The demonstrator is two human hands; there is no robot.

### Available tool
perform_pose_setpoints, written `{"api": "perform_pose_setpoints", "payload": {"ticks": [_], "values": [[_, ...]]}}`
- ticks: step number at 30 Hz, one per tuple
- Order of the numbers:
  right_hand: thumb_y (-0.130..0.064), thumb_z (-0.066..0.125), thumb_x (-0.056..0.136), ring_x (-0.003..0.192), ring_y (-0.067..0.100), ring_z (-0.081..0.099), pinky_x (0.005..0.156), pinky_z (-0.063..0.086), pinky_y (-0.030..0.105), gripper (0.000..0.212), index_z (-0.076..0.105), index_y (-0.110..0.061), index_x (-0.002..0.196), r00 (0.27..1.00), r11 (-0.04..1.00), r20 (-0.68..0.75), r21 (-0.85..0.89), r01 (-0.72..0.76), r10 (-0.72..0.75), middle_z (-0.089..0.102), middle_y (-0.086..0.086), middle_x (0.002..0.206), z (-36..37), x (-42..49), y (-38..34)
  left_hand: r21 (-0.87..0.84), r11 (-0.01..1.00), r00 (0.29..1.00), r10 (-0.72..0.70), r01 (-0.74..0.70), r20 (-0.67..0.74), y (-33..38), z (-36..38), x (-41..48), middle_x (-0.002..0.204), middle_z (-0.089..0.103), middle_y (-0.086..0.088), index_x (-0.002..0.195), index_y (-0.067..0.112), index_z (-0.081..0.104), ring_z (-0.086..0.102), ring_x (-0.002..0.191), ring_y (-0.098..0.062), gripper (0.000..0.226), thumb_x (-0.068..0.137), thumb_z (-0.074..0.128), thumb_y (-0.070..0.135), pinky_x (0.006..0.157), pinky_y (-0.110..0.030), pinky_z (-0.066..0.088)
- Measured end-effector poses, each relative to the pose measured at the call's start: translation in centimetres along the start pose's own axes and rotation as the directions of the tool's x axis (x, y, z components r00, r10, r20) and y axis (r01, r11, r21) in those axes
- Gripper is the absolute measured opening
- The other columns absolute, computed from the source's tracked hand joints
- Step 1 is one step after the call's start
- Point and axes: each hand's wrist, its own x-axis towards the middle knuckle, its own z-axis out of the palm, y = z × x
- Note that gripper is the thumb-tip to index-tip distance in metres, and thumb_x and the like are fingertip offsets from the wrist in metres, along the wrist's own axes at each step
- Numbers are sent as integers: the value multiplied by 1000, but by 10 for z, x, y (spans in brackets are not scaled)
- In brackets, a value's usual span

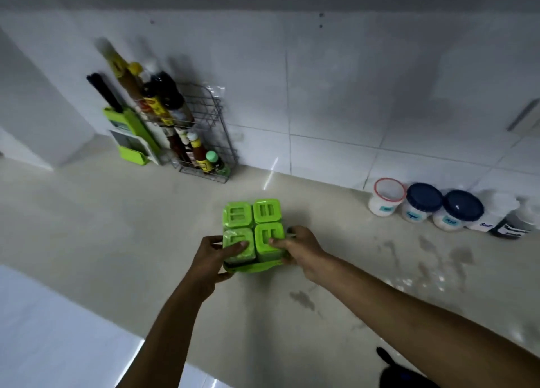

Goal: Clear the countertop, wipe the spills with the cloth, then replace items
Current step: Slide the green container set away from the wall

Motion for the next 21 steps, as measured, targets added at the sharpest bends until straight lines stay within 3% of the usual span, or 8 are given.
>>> {"api": "perform_pose_setpoints", "payload": {"ticks": [2, 5, 8, 12, 14, 16, 18, 21], "values": [[-21, 94, 76, 80, 23, 74, 66, 57, 35, 33, 77, -10, 103, 997, 999, 69, 10, -43, 42, 78, 8, 94, 43, -4, -2, 7, 1000, 999, -29, 29, -18, -3, -41, -7, 113, 79, -4, 115, 21, 75, 75, 102, -21, 67, 60, 102, 48, 72, -39, 62], [-13, 92, 77, 65, 13, 72, 53, 52, 23, 26, 80, -9, 99, 976, 992, 181, 27, -125, 118, 80, 3, 85, 102, -10, -1, -7, 999, 997, -34, 34, -68, -16, -99, -8, 103, 80, -3, 108, 22, 80, 72, 94, -20, 67, 51, 100, 51, 71, -39, 59], [-6, 87, 79, 60, 7, 72, 48, 51, 19, 16, 78, -15, 89, 957, 976, 221, 71, -207, 187, 80, 1, 84, 137, -10, 5, -46, 996, 989, -80, 74, -123, -37, -135, 3, 107, 80, -4, 111, 25, 76, 72, 98, -24, 73, 47, 107, 40, 71, -41, 60], [-1, 79, 81, 88, 17, 72, 69, 57, 25, 27, 81, -5, 108, 967, 983, 194, 46, -180, 168, 80, 16, 117, 142, -5, 21, -46, 988, 981, -150, 145, -122, -55, -138, 20, 121, 76, -13, 119, 18, 70, 70, 111, -29, 70, 56, 97, 30, 79, -46, 61], [0, 77, 81, 96, 19, 71, 81, 58, 29, 36, 79, -2, 117, 969, 986, 205, 64, -155, 139, 78, 19, 121, 136, -2, 22, -16, 983, 974, -184, 183, -131, -53, -132, 21, 124, 74, -15, 120, 16, 68, 68, 115, -29, 68, 59, 95, 28, 81, -49, 61], [1, 72, 87, 87, 20, 70, 78, 57, 30, 25, 78, -9, 109, 963, 986, 237, 76, -151, 129, 78, 18, 113, 124, 0, 18, 99, 978, 972, -165, 183, -167, -41, -120, 20, 129, 70, -16, 127, 15, 64, 66, 114, -31, 77, 61, 100, 31, 88, -52, 59], [0, 64, 96, 70, 13, 63, 64, 53, 23, 19, 69, -18, 92, 951, 981, 272, 80, -174, 147, 71, 8, 91, 109, -4, 10, 398, 911, 969, -6, 107, -249, -25, -98, 21, 137, 61, -21, 139, 18, 57, 63, 119, -42, 96, 55, 101, 35, 94, -56, 55], [-5, 57, 102, 65, 11, 59, 59, 52, 24, 24, 63, -23, 88, 941, 977, 303, 97, -191, 154, 63, 1, 84, 77, -11, 1, 773, 633, 928, 264, 39, -263, -1, -36, 11, 155, 42, -21, 153, 26, 53, 52, 131, -59, 86, 77, 94, 26, 111, -66, 43]]}}
